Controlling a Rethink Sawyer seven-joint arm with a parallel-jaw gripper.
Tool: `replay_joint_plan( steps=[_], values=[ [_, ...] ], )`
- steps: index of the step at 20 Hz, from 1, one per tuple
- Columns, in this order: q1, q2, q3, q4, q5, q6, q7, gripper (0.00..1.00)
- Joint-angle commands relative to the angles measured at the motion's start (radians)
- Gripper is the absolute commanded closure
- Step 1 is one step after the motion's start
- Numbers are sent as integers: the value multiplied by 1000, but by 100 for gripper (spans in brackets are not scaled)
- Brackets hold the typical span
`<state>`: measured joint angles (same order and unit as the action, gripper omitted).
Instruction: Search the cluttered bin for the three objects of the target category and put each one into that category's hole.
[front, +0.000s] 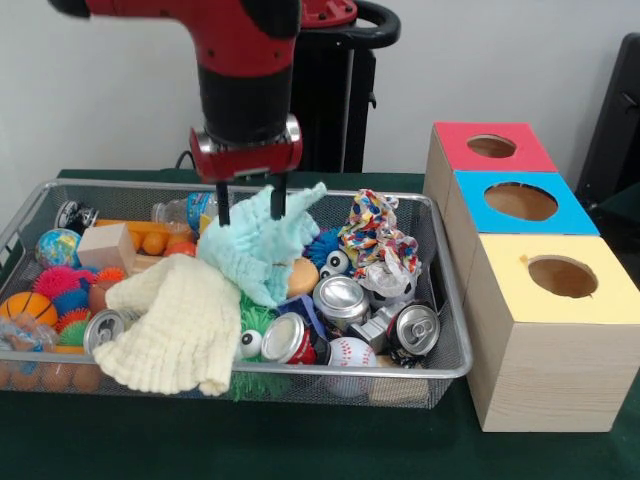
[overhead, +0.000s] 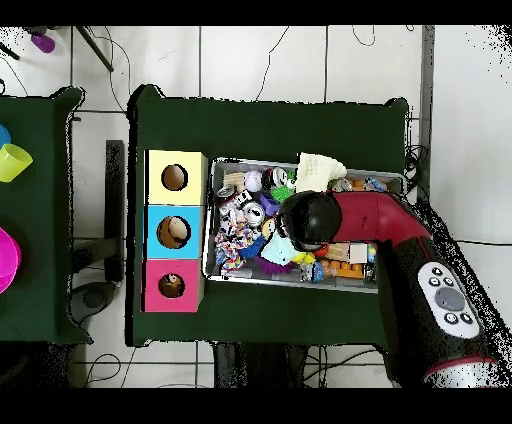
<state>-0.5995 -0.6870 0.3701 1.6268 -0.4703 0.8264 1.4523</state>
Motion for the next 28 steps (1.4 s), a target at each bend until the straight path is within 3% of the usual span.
replay_joint_plan(
  steps=[1,6,13,18,23,28],
  values=[
    [36,-198,-57,81,91,194,99,0],
    [12,-182,-38,30,89,176,22,0],
    [-49,-30,-1,-39,62,88,-44,0],
    [-63,6,25,-53,60,48,-57,0],
    [-23,138,45,-186,11,73,-101,0],
    [18,212,55,-315,-3,150,-153,0]
  ],
)
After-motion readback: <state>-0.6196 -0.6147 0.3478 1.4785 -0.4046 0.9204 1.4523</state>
